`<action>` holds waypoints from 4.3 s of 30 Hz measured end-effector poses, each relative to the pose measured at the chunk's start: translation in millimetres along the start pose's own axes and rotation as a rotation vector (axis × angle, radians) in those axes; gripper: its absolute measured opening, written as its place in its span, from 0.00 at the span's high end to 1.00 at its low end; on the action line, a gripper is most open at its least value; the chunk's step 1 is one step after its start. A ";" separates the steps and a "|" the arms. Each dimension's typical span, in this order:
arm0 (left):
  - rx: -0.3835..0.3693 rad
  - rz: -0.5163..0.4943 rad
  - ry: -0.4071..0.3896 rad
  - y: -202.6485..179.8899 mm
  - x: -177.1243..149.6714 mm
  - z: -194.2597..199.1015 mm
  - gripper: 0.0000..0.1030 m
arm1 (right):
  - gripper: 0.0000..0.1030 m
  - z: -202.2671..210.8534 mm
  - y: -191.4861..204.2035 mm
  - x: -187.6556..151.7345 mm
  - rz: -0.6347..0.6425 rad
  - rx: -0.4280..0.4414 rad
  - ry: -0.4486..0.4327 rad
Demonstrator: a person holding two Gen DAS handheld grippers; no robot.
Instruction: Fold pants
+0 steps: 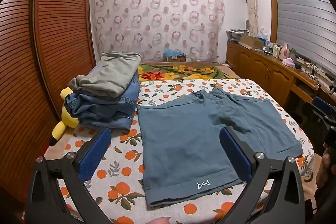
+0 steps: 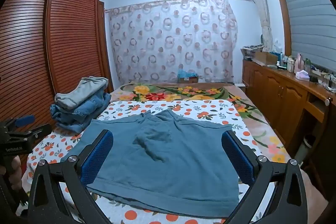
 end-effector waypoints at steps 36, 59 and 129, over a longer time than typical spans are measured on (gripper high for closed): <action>0.002 -0.002 0.000 2.7 0.6 0.5 0.00 | 0.00 -2.4 1.0 -1.3 0.003 0.001 0.013; 0.004 -0.002 -0.001 3.9 8.2 9.3 0.00 | 0.00 -3.1 2.0 -1.3 0.005 -0.001 0.014; -0.028 0.048 0.231 50.3 -68.4 -43.8 0.03 | 0.00 -29.3 -18.4 -17.0 0.043 0.015 0.168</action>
Point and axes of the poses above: each gripper's, at about its wrist camera, not at the fingertips, and z roughly against the way its jaws point, y to its left, x to its top, the point moved 2 cm from there along -z, roughly the way its jaws point, and after that the axes turned 9 degrees about -y, right-handed, at the moved point
